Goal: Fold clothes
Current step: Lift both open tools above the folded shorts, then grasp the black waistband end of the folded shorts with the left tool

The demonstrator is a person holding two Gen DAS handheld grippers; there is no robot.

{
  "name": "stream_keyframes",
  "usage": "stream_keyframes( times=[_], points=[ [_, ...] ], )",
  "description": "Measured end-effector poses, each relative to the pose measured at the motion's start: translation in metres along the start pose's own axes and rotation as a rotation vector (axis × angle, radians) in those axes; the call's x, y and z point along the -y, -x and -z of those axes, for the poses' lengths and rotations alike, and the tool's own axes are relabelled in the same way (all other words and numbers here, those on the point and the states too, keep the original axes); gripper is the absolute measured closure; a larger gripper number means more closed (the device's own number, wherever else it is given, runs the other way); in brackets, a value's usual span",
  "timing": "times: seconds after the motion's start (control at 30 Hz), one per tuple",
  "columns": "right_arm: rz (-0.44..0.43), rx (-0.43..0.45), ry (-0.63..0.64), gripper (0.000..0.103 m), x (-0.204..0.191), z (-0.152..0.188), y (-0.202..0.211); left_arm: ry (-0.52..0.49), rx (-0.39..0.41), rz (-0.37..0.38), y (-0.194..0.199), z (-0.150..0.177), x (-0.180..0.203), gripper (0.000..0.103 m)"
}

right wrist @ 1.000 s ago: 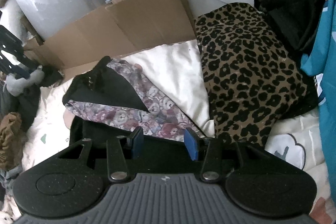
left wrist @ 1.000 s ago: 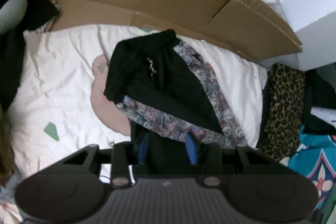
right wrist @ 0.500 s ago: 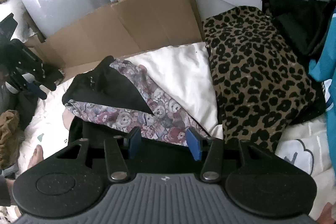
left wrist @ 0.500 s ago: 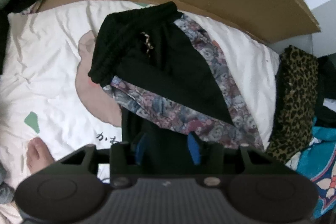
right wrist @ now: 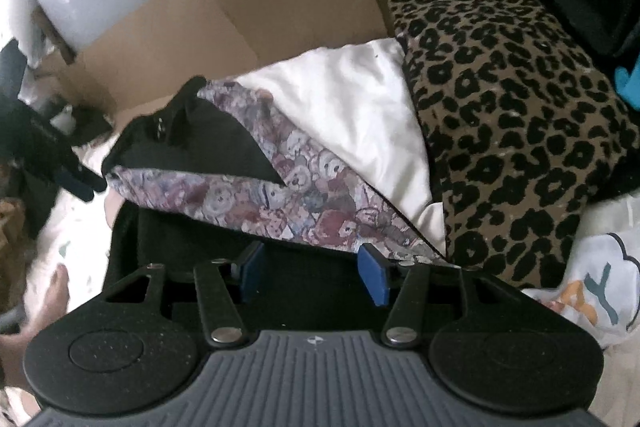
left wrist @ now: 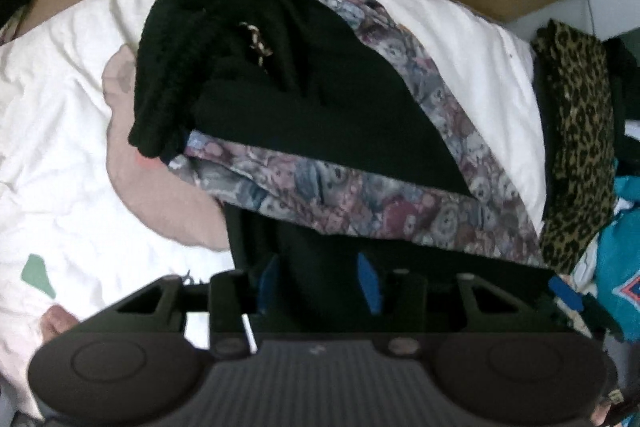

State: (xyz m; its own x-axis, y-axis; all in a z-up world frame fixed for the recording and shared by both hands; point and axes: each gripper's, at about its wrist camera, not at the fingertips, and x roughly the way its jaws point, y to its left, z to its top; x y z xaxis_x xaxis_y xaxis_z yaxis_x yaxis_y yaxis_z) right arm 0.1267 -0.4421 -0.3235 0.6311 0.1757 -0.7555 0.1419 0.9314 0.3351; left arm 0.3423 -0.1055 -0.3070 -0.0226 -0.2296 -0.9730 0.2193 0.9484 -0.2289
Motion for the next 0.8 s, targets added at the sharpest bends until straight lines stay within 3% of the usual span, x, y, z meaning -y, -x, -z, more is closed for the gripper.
stream_keyframes(
  times=[0.33, 0.43, 0.6, 0.8],
  points=[
    [-0.027, 0.032, 0.154, 0.043, -0.011, -0.003, -0.016, 0.138, 0.1, 0.091, -0.003, 0.005, -0.036, 0.055],
    [0.016, 0.039, 0.129, 0.043, -0.006, -0.002, -0.021, 0.132, 0.106, 0.104, -0.007, 0.006, -0.04, 0.055],
    [-0.001, 0.038, 0.128, 0.043, -0.008, 0.0, -0.024, 0.125, 0.09, 0.134, -0.02, 0.005, -0.044, 0.055],
    [0.011, 0.037, 0.128, 0.043, -0.013, 0.009, -0.027, 0.176, 0.132, 0.219, -0.022, 0.01, -0.051, 0.055]
  ],
)
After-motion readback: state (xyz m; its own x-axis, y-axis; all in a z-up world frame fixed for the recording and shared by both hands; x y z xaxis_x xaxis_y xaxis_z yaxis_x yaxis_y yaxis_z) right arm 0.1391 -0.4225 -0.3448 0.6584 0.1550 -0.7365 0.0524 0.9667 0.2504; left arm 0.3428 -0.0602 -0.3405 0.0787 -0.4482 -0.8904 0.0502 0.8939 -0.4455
